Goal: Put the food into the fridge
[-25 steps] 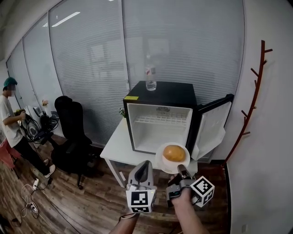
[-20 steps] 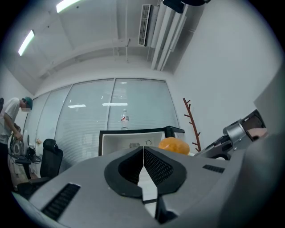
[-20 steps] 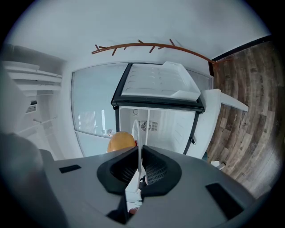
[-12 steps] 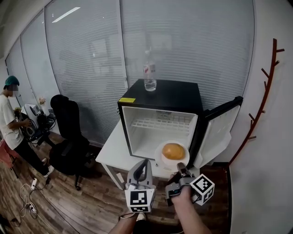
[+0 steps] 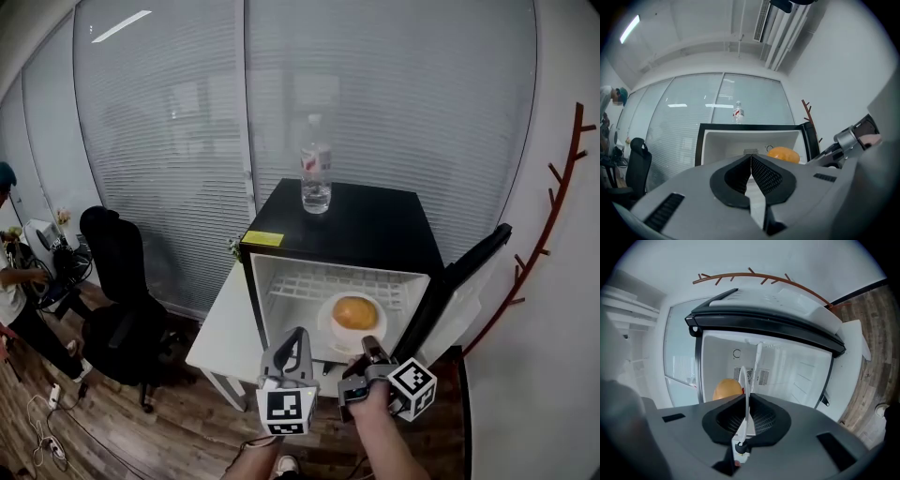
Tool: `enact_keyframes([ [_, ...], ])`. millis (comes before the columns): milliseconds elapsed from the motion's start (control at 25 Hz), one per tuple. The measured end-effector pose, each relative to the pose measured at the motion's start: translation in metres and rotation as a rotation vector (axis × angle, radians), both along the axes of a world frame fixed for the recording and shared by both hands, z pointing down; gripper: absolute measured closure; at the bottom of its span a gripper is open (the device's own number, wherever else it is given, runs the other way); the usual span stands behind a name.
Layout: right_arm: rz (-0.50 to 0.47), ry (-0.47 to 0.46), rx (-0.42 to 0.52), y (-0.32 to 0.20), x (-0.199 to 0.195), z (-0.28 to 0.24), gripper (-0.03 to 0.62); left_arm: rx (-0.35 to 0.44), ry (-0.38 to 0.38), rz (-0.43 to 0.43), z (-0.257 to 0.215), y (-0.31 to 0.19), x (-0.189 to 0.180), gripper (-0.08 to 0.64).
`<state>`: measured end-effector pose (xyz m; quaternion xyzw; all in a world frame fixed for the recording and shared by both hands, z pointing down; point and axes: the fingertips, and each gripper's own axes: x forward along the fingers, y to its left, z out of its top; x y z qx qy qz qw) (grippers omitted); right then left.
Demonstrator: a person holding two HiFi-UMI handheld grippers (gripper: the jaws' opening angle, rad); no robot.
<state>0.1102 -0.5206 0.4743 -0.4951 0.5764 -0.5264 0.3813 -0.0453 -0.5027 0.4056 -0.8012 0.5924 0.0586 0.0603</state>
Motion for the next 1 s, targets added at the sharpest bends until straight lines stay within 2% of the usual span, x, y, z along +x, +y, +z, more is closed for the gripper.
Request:
enact_keyframes([
  [280,0.065,0.016,-0.027,-0.051,-0.011,0.005,0.552,-0.005,0.002,0.059,0.001,-0.058,-0.012,0.531],
  [560,0.129,0.01,-0.062,-0.08,-0.015,0.013,0.552,-0.012,0.014,0.125,0.002,-0.095,-0.014,0.531],
  [1000,0.127,-0.009,-0.083,-0.103,-0.015,0.015,0.552,-0.036,0.017,0.127,0.011,-0.119,-0.003,0.531],
])
